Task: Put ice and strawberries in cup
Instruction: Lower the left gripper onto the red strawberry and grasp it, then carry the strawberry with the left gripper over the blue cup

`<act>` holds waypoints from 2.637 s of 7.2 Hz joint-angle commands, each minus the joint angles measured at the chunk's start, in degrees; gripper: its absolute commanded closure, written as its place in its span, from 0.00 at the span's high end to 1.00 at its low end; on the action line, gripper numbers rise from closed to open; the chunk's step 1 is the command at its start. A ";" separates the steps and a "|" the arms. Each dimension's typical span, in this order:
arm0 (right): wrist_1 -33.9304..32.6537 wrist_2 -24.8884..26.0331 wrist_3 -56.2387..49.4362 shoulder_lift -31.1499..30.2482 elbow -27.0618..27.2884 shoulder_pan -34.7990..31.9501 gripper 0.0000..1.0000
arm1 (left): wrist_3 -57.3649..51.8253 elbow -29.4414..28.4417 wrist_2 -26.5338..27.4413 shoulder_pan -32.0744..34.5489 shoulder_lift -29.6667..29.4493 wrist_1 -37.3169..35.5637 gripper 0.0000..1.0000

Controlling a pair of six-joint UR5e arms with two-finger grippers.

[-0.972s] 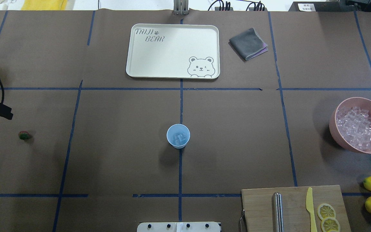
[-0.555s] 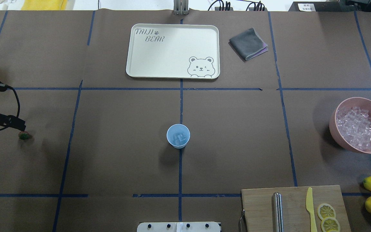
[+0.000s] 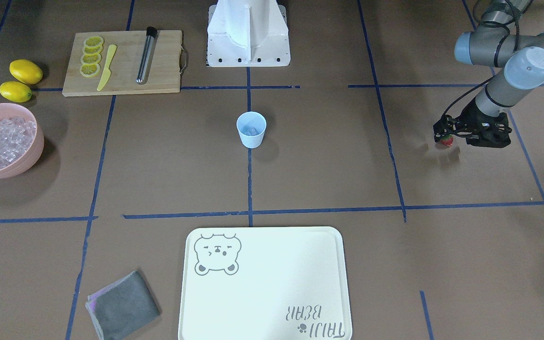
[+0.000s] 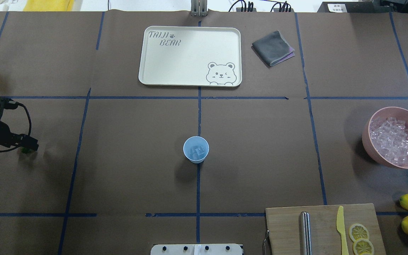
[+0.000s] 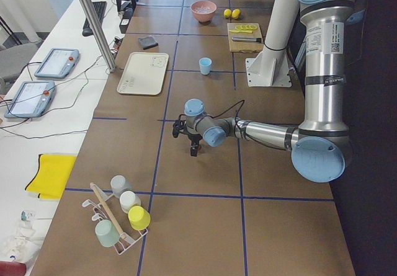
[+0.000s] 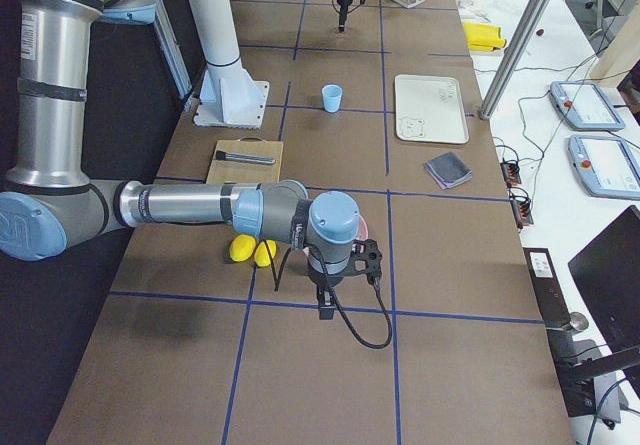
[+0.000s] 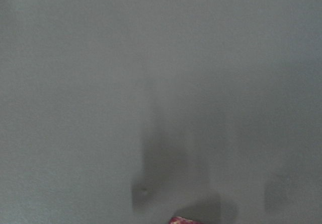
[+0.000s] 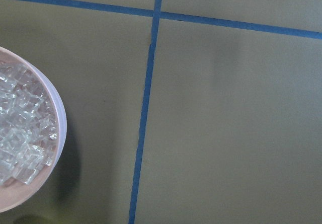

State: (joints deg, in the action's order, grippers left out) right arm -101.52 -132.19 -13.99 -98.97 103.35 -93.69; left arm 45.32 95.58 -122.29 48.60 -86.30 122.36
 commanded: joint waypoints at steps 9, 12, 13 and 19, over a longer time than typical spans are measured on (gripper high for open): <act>1.14 0.00 0.28 -0.09 -0.08 0.00 1.00 | 2.75 5.91 -3.02 -0.09 0.79 -2.72 0.00; 1.14 0.00 0.28 0.00 -0.08 0.00 1.00 | 2.14 24.49 -4.10 0.97 -0.52 -27.33 0.00; 1.14 0.00 0.37 0.00 0.01 0.00 1.00 | 2.05 30.48 -3.84 0.97 -3.14 -36.57 0.00; 1.14 0.09 0.54 0.09 0.09 0.00 1.00 | 17.83 20.92 6.27 -12.82 -35.46 -48.80 0.02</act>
State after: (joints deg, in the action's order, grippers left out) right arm -100.37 -132.07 -13.44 -98.85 103.44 -93.67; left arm 58.62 121.47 -117.21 38.15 -115.04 73.61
